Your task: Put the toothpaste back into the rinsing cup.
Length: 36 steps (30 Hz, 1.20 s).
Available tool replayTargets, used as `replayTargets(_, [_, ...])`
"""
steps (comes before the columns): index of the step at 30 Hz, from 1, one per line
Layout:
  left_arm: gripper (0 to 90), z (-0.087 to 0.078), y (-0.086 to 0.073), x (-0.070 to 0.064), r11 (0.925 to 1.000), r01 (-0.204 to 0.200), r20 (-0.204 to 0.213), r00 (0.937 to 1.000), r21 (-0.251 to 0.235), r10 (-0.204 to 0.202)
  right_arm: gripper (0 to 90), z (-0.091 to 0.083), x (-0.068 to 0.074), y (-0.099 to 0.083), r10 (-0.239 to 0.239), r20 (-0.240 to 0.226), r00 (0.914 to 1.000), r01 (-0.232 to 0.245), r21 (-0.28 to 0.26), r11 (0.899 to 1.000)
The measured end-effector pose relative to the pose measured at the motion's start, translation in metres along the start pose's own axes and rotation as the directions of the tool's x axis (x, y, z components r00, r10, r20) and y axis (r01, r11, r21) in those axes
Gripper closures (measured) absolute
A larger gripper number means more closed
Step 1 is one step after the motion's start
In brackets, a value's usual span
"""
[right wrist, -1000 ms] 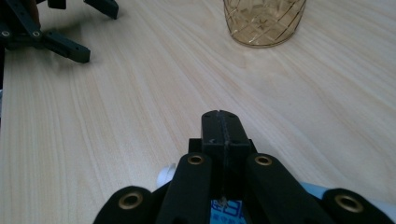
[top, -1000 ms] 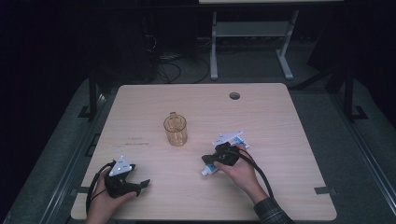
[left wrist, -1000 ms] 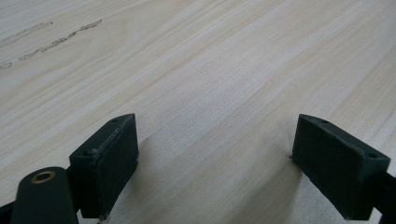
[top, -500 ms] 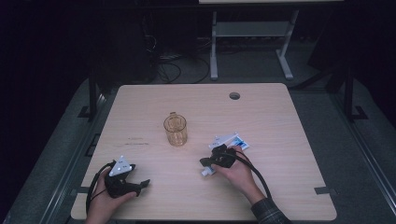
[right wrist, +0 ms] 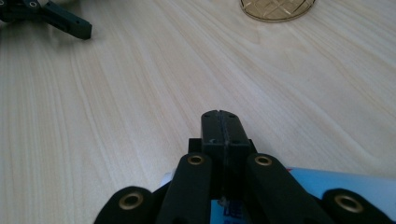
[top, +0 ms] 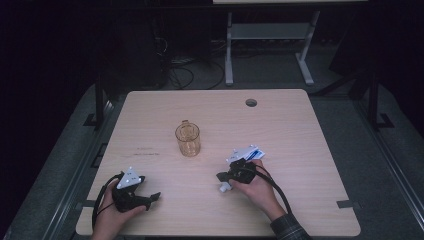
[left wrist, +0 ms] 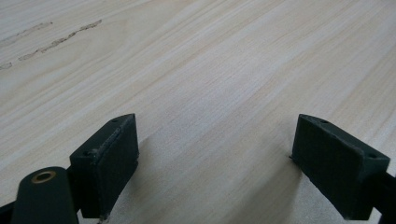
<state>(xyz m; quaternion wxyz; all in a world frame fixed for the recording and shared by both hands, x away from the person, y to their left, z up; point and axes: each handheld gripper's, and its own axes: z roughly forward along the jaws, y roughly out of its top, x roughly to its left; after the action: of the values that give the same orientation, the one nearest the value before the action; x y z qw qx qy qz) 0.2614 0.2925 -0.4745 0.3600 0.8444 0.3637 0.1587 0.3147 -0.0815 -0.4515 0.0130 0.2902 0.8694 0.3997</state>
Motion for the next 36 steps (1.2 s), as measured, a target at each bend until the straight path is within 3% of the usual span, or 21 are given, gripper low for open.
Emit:
replayTargets(19, [14.1, 0.0, 0.0, 0.0, 1.0, 0.0, 0.001, 1.0, -0.001, 0.0, 90.0, -0.029, 0.005, -0.028, 0.02, 0.04, 0.999, -0.021, 0.006, 1.0])
replayTargets(36, [14.1, 0.0, 0.0, 0.0, 1.0, 0.001, 0.0, 1.0, -0.003, -0.001, 90.0, -0.057, -0.004, -0.054, 0.074, 0.087, 0.9934, -0.073, -0.01, 0.997])
